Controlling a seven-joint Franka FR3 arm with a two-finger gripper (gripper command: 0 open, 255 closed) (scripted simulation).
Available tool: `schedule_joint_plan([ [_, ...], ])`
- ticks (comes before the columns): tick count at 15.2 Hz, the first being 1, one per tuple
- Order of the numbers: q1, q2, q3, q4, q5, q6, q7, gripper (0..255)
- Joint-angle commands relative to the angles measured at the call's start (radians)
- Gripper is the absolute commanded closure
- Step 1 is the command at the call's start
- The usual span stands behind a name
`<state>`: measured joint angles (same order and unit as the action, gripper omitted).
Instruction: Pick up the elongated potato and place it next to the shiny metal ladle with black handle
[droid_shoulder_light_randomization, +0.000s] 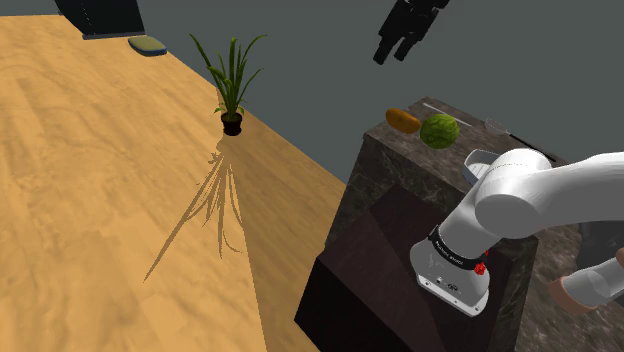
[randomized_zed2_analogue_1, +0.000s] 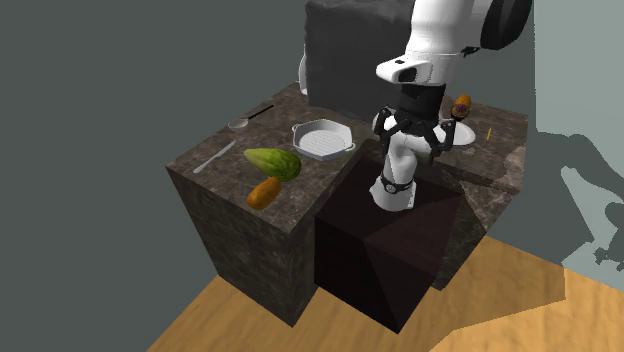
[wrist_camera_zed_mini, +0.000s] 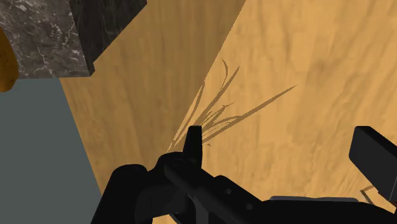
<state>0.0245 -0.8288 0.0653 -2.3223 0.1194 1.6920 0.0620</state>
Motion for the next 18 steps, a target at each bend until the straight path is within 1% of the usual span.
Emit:
schedule_joint_plan([
  [1,0.0,0.0,0.0,0.0,0.0,0.0,0.0,0],
  [10,-0.068,0.052,-0.162,-0.116,-0.095,0.097,-0.165,0],
  [18,-0.132,0.175,-0.309,-0.154,-0.178,0.204,-0.311,0],
])
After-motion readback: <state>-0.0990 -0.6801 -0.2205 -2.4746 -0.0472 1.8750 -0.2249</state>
